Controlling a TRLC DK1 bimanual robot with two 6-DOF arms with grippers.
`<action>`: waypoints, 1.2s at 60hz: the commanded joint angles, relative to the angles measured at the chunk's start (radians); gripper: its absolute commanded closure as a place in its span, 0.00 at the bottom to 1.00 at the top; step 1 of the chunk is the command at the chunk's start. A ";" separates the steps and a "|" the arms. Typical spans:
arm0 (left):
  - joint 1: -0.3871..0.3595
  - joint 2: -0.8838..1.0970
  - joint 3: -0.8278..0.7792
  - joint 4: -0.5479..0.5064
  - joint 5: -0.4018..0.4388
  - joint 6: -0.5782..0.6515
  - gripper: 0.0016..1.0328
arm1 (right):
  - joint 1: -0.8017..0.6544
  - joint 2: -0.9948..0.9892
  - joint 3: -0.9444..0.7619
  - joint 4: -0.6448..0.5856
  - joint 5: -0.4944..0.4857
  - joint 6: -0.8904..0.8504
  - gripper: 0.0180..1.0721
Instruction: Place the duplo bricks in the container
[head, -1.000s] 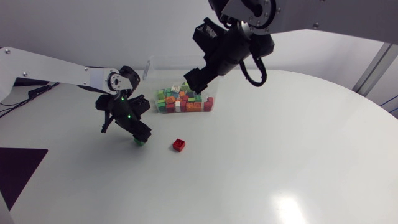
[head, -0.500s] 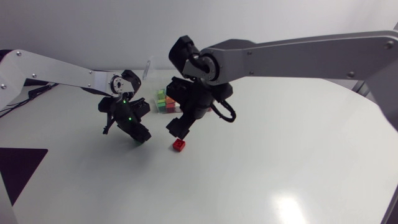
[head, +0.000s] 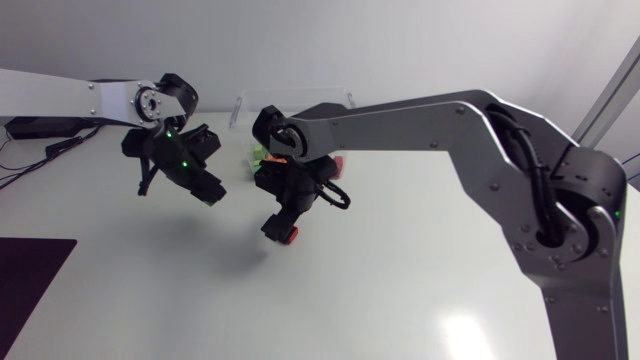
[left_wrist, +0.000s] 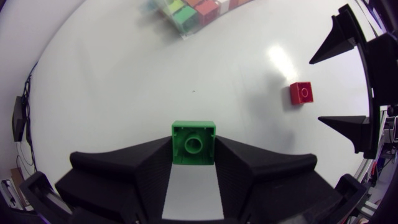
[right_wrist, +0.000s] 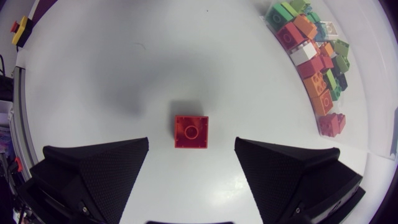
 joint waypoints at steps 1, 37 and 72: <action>0.013 -0.049 0.009 -0.012 -0.002 -0.011 0.65 | 0.002 0.061 0.061 -0.042 -0.005 -0.030 0.05; 0.036 -0.245 0.061 0.022 0.074 -0.044 0.65 | -0.003 0.251 0.279 -0.198 -0.024 -0.048 0.39; 0.008 -0.271 0.112 0.211 0.152 -0.137 0.65 | -0.018 0.050 0.130 -0.232 0.002 -0.039 0.68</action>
